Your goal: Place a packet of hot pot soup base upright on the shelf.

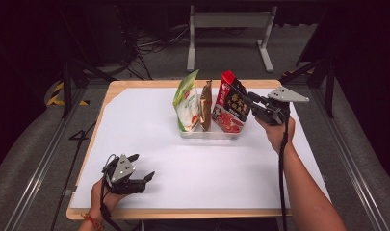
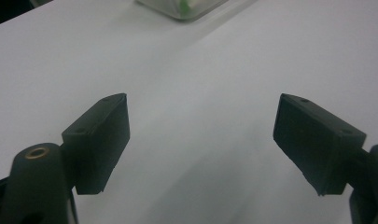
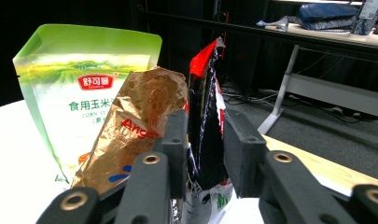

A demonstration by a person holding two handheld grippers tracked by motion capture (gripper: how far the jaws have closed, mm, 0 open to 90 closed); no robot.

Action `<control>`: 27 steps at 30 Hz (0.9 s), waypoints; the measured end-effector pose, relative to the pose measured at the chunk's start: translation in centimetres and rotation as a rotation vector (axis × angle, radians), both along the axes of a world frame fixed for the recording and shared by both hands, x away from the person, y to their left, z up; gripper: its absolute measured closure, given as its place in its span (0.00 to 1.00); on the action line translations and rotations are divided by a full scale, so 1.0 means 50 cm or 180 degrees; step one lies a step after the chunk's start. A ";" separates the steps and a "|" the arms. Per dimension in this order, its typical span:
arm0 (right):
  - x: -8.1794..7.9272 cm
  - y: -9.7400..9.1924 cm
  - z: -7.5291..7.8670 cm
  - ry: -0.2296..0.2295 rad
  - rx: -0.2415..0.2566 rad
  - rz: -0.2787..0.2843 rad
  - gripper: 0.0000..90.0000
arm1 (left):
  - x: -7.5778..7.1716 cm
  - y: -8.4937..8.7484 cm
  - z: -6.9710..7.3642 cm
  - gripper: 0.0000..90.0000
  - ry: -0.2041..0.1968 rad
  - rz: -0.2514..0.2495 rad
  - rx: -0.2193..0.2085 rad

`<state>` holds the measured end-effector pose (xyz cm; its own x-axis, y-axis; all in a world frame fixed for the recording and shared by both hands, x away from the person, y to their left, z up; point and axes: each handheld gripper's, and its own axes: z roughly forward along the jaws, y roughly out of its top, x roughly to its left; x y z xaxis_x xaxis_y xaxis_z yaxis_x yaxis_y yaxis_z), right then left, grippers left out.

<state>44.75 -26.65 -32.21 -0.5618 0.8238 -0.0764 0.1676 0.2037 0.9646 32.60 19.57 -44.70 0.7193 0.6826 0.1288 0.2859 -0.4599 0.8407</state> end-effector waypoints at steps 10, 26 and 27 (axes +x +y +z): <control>-0.031 -0.023 -0.025 -0.0031 0.0142 -0.0072 0.69 | 0.000 0.000 0.001 0.21 0.0012 0.0012 -0.0044; -0.061 -0.032 -0.053 0.0032 0.0012 0.0077 0.64 | 0.002 -0.005 -0.003 0.21 0.0050 -0.0028 0.0022; -0.064 -0.031 -0.055 0.0034 -0.0024 0.0103 0.61 | 0.003 -0.005 -0.003 0.21 0.0045 -0.0026 0.0018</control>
<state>41.56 -28.21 -34.98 -0.5890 0.8045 -0.0763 0.1711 0.2165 0.9612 32.73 19.34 -44.85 0.7266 0.6761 0.1223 0.2942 -0.4670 0.8339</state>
